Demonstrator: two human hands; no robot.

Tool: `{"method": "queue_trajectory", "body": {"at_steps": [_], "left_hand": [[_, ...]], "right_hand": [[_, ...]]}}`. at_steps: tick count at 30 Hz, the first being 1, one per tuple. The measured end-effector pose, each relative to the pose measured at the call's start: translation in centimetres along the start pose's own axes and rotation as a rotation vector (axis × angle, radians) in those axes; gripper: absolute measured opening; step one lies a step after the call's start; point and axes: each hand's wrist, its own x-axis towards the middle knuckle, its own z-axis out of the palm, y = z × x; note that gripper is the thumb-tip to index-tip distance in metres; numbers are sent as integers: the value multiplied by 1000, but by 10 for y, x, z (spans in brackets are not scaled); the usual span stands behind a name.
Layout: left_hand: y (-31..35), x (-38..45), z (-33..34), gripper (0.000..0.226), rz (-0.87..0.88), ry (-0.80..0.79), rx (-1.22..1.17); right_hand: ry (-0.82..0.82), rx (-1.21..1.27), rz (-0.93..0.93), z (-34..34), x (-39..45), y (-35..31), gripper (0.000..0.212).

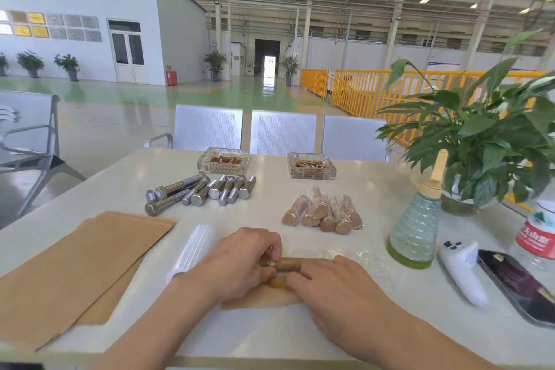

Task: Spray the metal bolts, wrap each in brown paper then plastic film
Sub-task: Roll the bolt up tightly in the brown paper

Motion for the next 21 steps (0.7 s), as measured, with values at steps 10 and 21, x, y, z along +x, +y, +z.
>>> {"method": "queue_trajectory", "body": {"at_steps": [10, 21], "left_hand": [[1, 4, -3, 17, -34, -20, -38], [13, -8, -23, 69, -39, -88, -6]], "right_hand": [[114, 107, 119, -13, 7, 15, 11], [157, 209, 237, -15, 29, 30, 29]]}}
